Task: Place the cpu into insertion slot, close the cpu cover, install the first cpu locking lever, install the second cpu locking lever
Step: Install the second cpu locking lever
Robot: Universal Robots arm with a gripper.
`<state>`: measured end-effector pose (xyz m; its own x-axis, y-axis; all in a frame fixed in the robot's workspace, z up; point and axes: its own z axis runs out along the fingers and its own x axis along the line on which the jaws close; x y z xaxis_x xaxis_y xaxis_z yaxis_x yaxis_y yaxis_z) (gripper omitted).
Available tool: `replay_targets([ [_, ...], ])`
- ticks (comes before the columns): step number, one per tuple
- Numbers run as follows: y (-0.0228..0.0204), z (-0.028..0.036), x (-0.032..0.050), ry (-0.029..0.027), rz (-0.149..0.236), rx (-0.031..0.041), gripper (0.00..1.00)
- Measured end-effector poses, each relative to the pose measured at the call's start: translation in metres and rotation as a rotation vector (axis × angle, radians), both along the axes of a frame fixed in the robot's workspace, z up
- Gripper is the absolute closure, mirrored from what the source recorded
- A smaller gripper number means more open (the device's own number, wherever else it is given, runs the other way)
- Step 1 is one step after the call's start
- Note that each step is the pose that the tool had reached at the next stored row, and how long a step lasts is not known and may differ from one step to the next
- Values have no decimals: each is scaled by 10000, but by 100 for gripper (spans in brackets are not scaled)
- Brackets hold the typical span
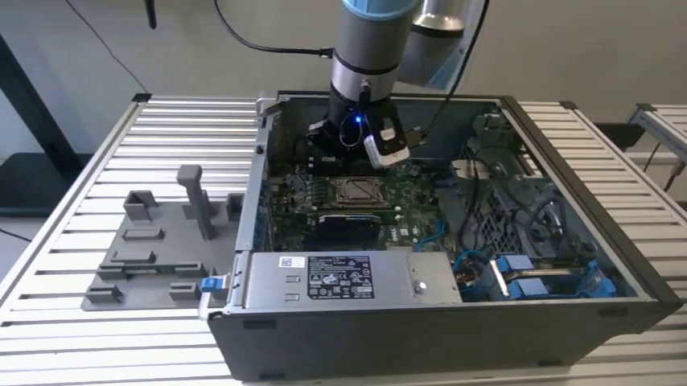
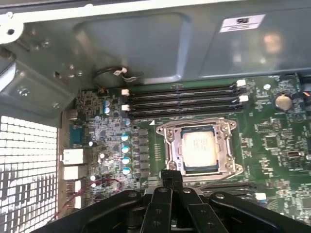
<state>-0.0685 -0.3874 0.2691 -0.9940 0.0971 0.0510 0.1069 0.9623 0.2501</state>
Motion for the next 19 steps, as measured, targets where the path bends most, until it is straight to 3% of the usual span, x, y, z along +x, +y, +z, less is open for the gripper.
replay_targets([
  [3, -15, 0, 93, 61, 0, 0, 89],
  [11, -26, -65, 123, 63, 0, -3, 89],
  [19, -52, -83, 173, 71, -2, -36, 89],
])
